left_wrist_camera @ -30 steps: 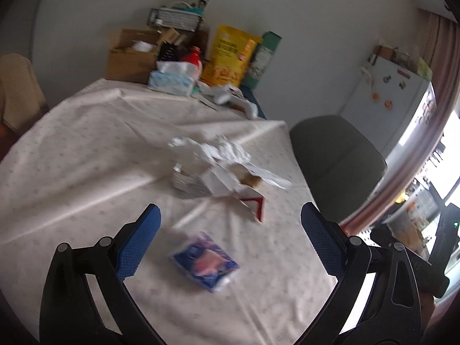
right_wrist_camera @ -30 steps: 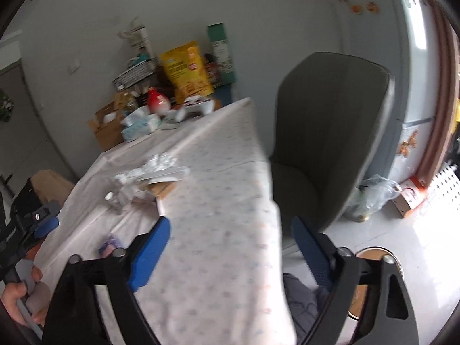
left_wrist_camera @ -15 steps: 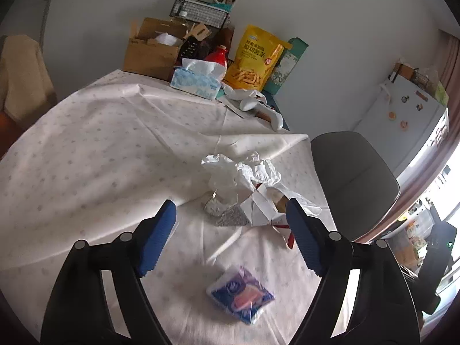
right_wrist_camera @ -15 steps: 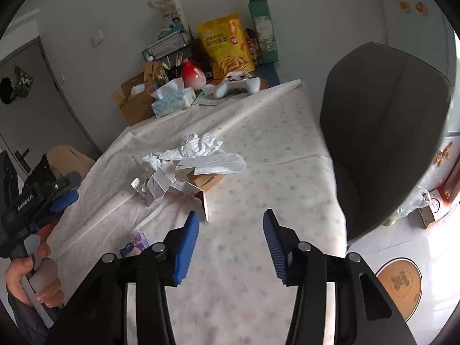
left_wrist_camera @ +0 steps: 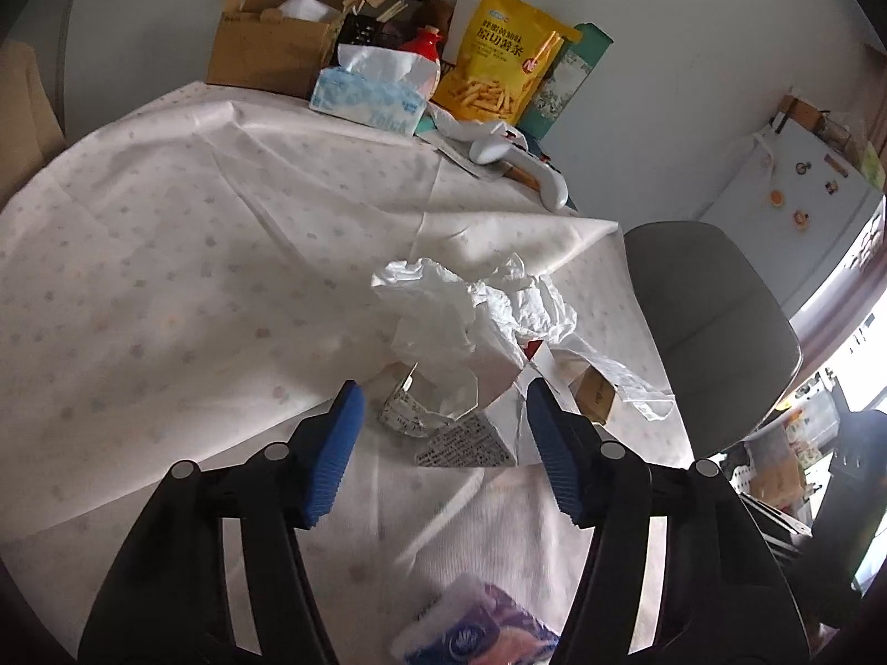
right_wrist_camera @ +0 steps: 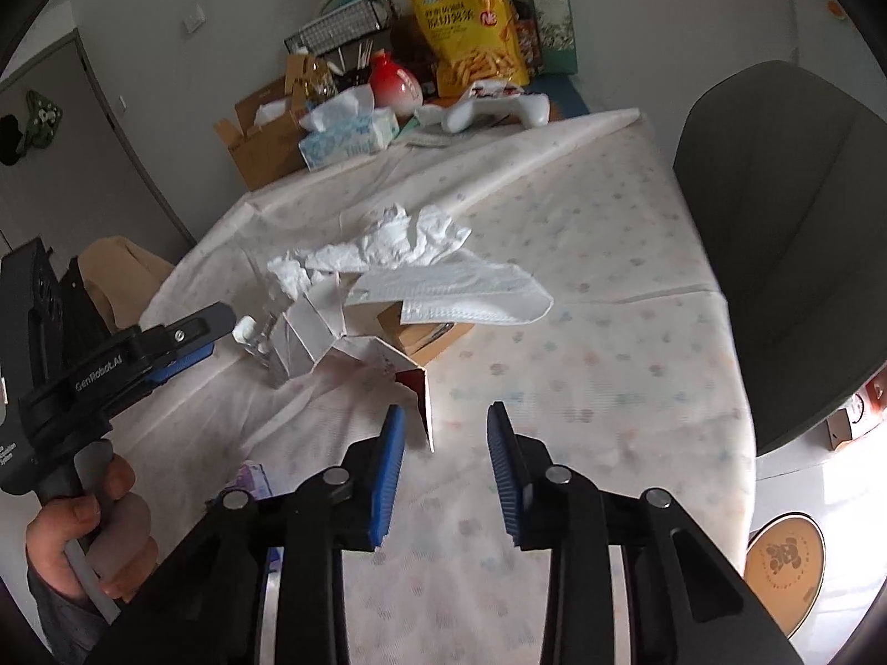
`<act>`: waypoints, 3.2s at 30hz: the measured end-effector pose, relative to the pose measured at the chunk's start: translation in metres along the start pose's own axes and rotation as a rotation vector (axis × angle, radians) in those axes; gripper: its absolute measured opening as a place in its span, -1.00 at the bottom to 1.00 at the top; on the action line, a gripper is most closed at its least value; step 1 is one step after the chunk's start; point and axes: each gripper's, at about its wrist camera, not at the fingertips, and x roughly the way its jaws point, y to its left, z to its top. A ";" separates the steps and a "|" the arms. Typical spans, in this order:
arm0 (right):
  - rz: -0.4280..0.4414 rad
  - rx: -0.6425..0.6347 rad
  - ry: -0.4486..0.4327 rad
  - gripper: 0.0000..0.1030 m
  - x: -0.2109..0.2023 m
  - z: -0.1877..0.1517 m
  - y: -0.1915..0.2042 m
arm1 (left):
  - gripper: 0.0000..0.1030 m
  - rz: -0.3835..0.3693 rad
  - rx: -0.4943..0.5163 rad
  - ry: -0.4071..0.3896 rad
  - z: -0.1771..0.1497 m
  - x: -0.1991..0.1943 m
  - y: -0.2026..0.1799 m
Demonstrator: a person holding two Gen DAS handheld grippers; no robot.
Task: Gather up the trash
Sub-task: 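Close the left gripper on the crumpled foil wrapper and lift it, then carry the foil wrapper in the left gripper over the trash bin, then open the left gripper to drop the foil into the bin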
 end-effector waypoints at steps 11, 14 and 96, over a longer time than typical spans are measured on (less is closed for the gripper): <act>0.035 0.011 0.036 -0.39 0.036 0.007 0.003 | -0.12 0.005 -0.014 0.024 -0.003 0.030 0.004; 0.053 0.013 0.063 -0.89 0.043 0.005 0.005 | -0.27 -0.005 -0.033 0.024 -0.004 0.026 0.007; -0.488 0.690 -0.251 0.59 -0.250 -0.210 -0.414 | -0.31 -0.410 0.487 0.454 -0.228 0.114 -0.465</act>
